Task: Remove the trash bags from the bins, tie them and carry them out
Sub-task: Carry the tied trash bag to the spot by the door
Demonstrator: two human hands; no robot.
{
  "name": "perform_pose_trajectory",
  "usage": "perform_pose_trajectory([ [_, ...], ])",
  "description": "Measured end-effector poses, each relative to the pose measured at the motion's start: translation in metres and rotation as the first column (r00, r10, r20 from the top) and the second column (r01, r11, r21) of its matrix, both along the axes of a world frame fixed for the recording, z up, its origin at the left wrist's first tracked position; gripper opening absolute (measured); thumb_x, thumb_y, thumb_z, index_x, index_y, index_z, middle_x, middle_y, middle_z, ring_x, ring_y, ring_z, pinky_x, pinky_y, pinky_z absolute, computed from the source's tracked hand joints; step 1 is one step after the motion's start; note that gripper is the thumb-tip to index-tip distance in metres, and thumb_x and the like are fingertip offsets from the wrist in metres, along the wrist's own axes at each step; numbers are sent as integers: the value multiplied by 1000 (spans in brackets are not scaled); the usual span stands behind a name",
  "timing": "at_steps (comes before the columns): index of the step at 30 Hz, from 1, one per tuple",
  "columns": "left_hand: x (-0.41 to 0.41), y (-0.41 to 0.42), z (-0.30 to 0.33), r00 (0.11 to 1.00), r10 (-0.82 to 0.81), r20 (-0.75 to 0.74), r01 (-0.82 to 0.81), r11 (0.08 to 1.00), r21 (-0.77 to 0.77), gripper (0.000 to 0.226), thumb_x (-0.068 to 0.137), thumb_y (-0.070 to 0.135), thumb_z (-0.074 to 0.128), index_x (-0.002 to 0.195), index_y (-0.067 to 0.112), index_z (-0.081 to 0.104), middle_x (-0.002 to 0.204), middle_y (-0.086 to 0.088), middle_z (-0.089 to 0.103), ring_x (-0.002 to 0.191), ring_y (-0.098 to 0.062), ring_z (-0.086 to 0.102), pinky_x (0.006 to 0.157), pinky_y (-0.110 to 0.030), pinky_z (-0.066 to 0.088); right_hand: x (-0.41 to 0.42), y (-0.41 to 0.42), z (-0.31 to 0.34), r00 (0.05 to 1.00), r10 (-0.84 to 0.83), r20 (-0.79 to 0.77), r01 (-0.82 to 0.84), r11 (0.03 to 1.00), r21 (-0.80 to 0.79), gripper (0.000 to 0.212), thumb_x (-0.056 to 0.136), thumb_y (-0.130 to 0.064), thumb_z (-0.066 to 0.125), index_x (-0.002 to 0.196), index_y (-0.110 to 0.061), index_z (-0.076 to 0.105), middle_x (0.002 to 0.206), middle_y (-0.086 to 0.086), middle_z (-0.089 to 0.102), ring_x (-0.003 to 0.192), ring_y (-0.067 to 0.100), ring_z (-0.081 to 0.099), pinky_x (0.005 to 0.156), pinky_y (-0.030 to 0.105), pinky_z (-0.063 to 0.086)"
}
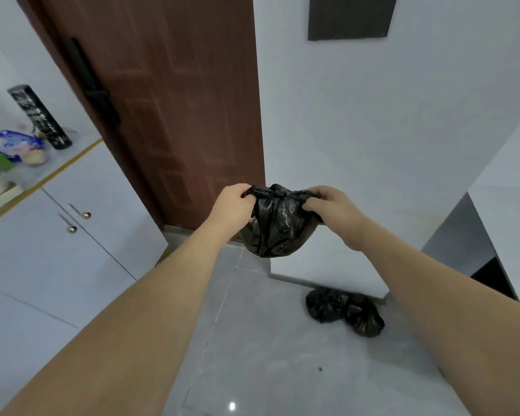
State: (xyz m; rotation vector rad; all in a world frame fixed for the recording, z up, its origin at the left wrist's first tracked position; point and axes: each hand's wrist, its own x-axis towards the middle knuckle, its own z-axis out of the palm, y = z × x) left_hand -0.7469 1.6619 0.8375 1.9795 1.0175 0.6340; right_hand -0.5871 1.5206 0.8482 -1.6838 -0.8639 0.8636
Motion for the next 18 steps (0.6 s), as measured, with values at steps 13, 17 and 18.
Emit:
perform_pose_trajectory([
  [13,125,107,-353,991,-19,-130,-8,980,-198,27,90,6,46,86,21,68,81,0,69,71,-8,64,64,-26,48,122,120,-338,960,43,278,49,947,-317,15,88,-12,54,97,-21,63,91,-2,63,88,19,56,72,25,37],
  [17,159,115,-523,991,-6,-130,-27,970,-243,25,90,9,46,93,18,69,87,1,71,84,-19,65,74,-28,49,151,130,-508,956,33,292,70,940,-335,13,90,-14,52,95,-23,59,90,-4,62,85,17,56,67,24,38],
  [18,166,118,-565,992,5,-128,-37,969,-246,26,90,10,46,94,19,69,88,1,71,85,-19,65,74,-28,49,157,133,-551,955,30,296,74,940,-334,14,90,-13,51,98,-21,61,92,-3,62,86,17,55,70,25,37],
])
